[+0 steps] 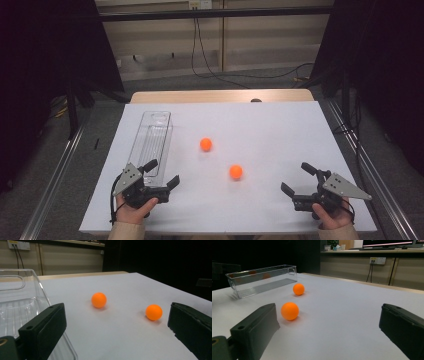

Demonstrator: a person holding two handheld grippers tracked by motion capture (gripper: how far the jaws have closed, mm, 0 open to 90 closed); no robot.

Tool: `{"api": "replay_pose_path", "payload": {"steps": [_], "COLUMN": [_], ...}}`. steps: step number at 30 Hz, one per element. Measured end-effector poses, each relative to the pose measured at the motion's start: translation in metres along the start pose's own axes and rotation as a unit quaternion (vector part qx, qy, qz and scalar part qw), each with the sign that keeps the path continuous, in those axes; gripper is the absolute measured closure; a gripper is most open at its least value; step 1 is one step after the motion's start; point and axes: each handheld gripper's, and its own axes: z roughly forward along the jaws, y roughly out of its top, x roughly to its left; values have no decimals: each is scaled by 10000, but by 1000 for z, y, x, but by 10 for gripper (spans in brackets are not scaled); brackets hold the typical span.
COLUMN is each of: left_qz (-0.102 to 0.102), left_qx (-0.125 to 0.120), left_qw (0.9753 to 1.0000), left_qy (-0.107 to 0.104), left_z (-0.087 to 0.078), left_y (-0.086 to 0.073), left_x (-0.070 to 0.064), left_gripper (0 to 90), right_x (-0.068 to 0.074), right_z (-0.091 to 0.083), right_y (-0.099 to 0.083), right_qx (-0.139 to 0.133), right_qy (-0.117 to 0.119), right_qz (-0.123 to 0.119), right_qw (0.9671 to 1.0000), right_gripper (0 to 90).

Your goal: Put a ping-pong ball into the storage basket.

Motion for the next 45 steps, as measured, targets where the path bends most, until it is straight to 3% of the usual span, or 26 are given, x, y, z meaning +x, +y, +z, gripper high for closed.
{"api": "replay_pose_path", "payload": {"steps": [10,26,45], "left_qz": [27,194,236], "left_qx": [90,304,447], "left_qw": [9998,9990,9980], "left_qy": [-185,-266,-386], "left_z": [10,25,38], "left_y": [1,3,4], "left_x": [-10,-17,-23], "left_gripper": [21,22,24], "right_x": [0,0,0], "right_z": [0,0,0], "right_y": [0,0,1], "right_qx": [-3,-15,-24], "right_qy": [27,49,59], "right_qz": [-14,-22,-26], "right_qw": [10000,10000,10000], "right_gripper": [16,18,18]}}
